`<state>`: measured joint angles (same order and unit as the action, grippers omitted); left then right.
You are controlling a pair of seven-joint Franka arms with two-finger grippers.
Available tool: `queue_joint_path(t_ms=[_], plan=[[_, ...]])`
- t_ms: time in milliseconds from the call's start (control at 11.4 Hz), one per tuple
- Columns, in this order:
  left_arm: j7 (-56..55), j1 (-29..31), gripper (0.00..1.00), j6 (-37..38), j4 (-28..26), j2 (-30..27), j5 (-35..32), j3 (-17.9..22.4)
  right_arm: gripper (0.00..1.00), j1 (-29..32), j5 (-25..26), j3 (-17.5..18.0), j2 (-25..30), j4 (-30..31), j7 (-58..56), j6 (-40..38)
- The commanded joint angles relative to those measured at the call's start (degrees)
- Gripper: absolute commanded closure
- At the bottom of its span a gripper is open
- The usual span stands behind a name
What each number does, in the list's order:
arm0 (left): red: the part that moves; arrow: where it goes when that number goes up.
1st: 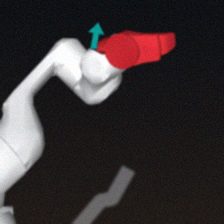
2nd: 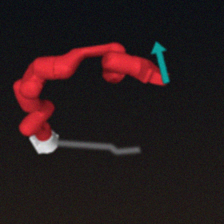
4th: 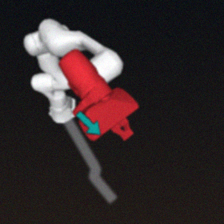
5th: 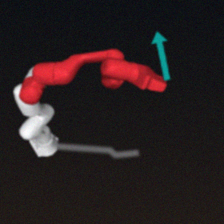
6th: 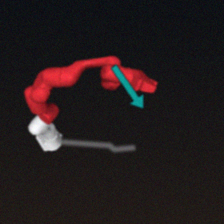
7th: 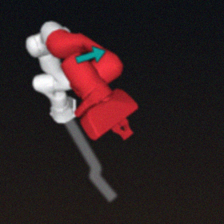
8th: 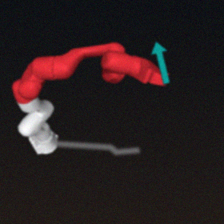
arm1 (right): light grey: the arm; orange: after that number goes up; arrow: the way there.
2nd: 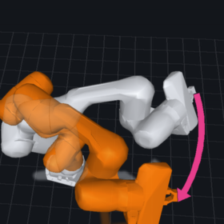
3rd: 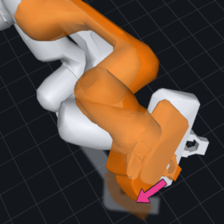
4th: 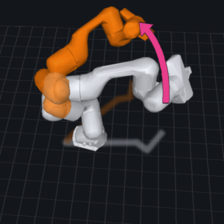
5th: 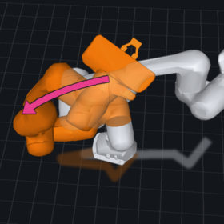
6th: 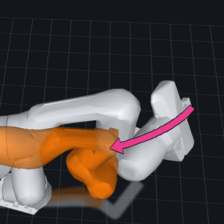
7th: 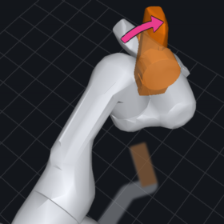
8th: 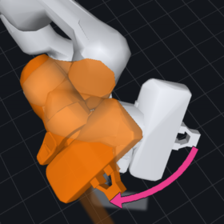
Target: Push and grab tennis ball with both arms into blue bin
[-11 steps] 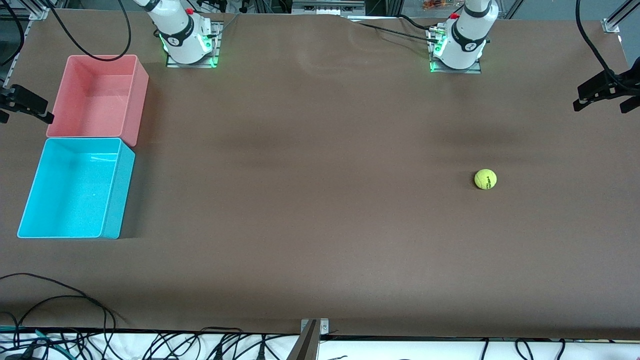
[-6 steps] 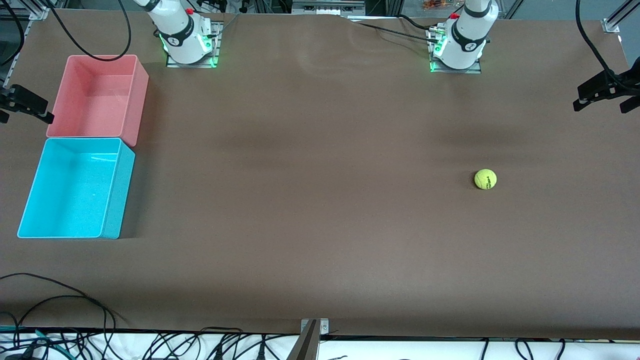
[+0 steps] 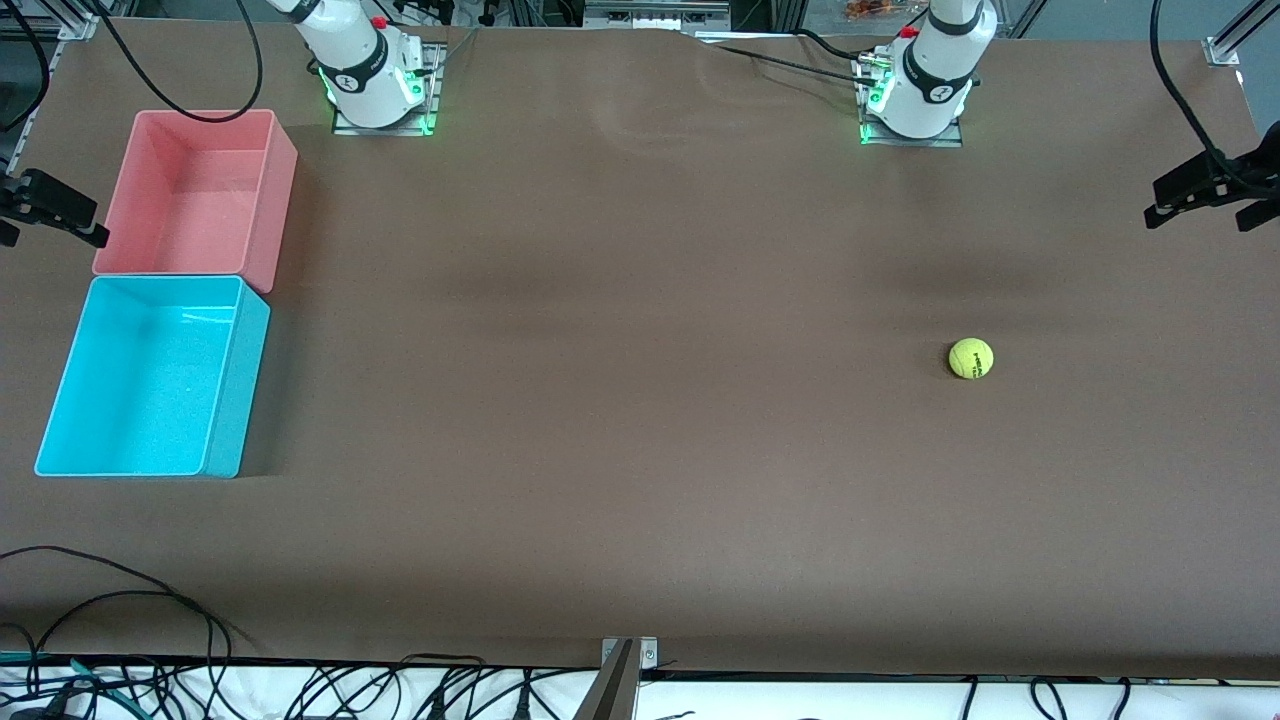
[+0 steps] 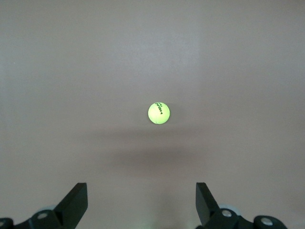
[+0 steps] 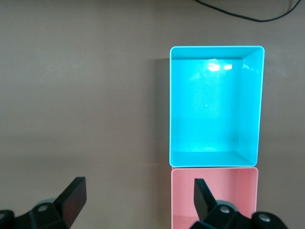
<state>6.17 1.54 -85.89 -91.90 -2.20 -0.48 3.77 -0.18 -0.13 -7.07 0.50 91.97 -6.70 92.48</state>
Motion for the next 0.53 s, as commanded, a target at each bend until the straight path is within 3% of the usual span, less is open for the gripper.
queue_joint_path(t_ms=[0,175,438], plan=[[0.59,0.22,0.0,-7.24,-6.6,-0.09,-1.19,-0.08,0.0,0.0,-1.1,-0.05,-0.59,-1.53,0.37,-0.81],[0.68,0.92,0.0,-12.0,-11.44,-0.09,-1.2,0.0,0.0,0.0,-1.01,-0.05,-0.59,-1.53,0.37,-0.9],[1.3,1.36,0.0,-14.56,-14.0,0.0,-0.93,-0.08,0.0,0.0,-1.09,-0.05,-0.59,-1.53,0.37,-0.9]])
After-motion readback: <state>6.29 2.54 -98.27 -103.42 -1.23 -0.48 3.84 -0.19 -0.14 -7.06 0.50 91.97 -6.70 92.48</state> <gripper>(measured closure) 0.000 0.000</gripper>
